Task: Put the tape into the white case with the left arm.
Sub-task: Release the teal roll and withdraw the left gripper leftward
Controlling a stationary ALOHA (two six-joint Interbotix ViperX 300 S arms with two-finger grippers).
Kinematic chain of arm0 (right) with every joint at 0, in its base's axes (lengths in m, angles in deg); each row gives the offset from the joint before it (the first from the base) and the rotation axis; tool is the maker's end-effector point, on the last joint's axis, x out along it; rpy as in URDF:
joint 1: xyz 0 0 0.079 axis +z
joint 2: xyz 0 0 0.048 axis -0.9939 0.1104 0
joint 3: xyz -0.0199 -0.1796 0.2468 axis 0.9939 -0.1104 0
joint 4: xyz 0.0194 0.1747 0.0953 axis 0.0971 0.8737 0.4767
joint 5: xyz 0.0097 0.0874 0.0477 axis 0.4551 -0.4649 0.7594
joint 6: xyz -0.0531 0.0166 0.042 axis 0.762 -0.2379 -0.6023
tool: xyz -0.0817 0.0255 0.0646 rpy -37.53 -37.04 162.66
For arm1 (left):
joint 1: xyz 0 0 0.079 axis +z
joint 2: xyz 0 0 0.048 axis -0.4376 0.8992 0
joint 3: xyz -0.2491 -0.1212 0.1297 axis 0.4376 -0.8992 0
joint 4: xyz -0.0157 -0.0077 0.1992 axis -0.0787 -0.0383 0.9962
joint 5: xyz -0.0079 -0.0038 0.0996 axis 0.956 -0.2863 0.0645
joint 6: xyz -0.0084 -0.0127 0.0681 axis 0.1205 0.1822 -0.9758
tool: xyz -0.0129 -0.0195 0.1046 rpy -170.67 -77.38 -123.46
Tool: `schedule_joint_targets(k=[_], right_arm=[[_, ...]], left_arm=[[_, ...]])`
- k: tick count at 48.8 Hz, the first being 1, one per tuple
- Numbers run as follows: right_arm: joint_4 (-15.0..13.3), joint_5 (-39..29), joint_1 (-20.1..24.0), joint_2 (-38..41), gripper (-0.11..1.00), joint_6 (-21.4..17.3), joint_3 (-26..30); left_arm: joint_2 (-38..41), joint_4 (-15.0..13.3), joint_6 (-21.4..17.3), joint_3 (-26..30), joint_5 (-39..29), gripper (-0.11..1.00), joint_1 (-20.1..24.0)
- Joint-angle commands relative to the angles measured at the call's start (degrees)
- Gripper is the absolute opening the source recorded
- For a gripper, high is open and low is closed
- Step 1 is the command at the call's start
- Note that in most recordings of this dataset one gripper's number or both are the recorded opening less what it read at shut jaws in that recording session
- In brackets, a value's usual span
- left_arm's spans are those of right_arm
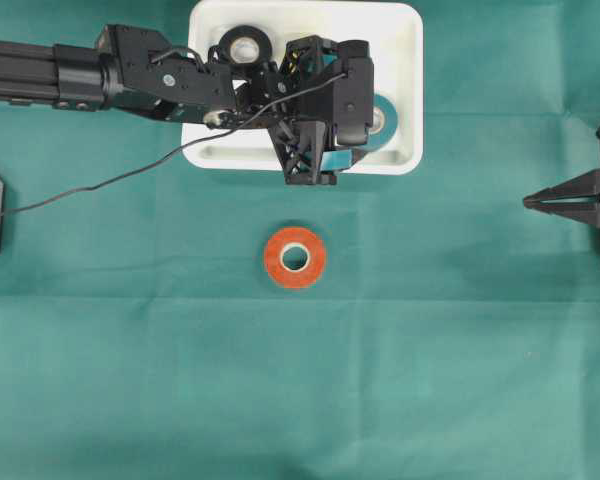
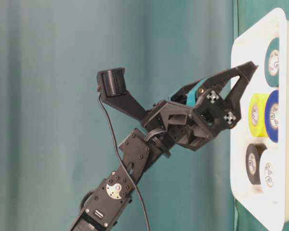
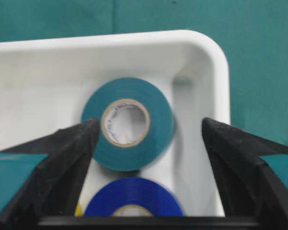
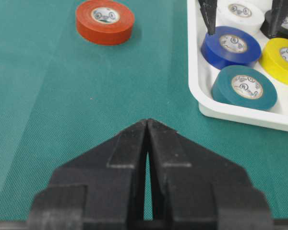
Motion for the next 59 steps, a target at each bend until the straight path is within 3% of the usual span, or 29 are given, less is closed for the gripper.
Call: schedule_joint_targets(k=[1, 19, 38, 59], right_arm=[[-0.09, 0.62, -0.09, 0.53, -0.10, 0.00, 0.70], [-0.09, 0.62, -0.09, 0.53, -0.10, 0.09, 0.70], [-0.09, 0.62, -0.09, 0.44, -0.10, 0.00, 0.62], [-0.09, 0.62, -0.09, 0.53, -0.10, 0.00, 0.70]], left_arm=[[-3.52, 0.09, 0.09, -0.53, 0.26, 0.84, 0.09], [-13.71, -0.09, 0.53, -12.48, 0.35, 0.84, 0.00], [-30.41, -0.18, 1.32, -30.59, 1.76, 0.84, -0.35], [-43.68, -0.26, 1.32, -43.07, 2.99, 0.84, -0.35]])
